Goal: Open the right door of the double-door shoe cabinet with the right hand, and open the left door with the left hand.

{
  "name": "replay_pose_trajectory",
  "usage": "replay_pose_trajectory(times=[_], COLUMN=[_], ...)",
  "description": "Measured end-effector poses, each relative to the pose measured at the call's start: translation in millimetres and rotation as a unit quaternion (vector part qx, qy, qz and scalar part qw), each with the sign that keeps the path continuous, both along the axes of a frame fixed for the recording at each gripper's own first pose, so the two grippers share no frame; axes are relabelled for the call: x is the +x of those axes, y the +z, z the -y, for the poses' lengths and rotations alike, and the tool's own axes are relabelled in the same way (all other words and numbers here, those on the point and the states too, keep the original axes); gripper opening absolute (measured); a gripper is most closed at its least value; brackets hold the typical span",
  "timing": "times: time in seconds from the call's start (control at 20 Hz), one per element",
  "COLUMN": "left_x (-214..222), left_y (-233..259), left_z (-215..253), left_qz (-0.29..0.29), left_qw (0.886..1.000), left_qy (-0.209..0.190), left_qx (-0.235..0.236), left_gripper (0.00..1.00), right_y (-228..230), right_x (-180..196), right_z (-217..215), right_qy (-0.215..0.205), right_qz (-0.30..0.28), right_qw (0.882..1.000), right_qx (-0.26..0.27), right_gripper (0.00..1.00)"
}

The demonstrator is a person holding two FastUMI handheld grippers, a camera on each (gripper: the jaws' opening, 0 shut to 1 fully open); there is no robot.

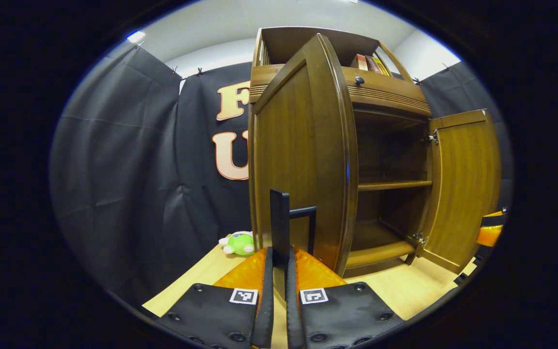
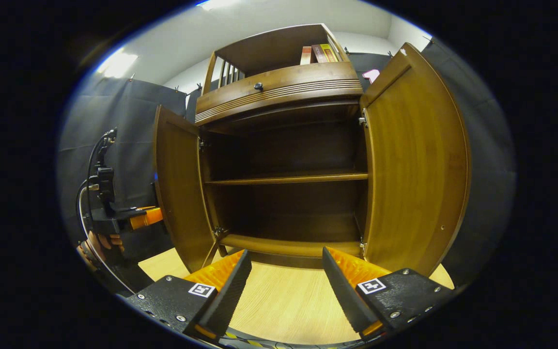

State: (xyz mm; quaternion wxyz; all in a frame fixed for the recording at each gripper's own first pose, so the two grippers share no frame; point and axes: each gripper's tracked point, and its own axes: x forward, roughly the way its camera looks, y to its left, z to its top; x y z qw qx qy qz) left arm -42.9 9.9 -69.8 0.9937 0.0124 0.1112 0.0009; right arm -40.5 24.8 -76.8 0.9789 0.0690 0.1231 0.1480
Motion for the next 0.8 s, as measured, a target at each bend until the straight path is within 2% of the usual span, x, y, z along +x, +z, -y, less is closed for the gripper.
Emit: replay_pose_trajectory(times=[0.4, 0.5, 0.75, 0.8], left_x=[-4, -4, 2, 3], left_y=[5, 6, 6, 5], left_z=[-74, -85, -107, -110], left_qz=[0.011, 0.014, 0.019, 0.019], left_qw=[0.999, 0.999, 0.996, 0.996], left_qy=[-0.012, -0.034, -0.077, -0.085], left_qx=[-0.046, -0.039, -0.038, -0.036], left_gripper=[0.13, 0.09, 0.07, 0.0], right_y=[3, 3, -2, -1], right_x=[6, 6, 7, 6], right_z=[-21, -31, -59, -67], right_qy=[-0.026, -0.029, -0.037, -0.037], right_qz=[0.01, 0.009, 0.007, 0.008], right_qw=[1.0, 1.0, 0.999, 0.999], right_qx=[0.004, 0.007, 0.013, 0.017], right_gripper=[0.91, 0.91, 0.91, 0.91])
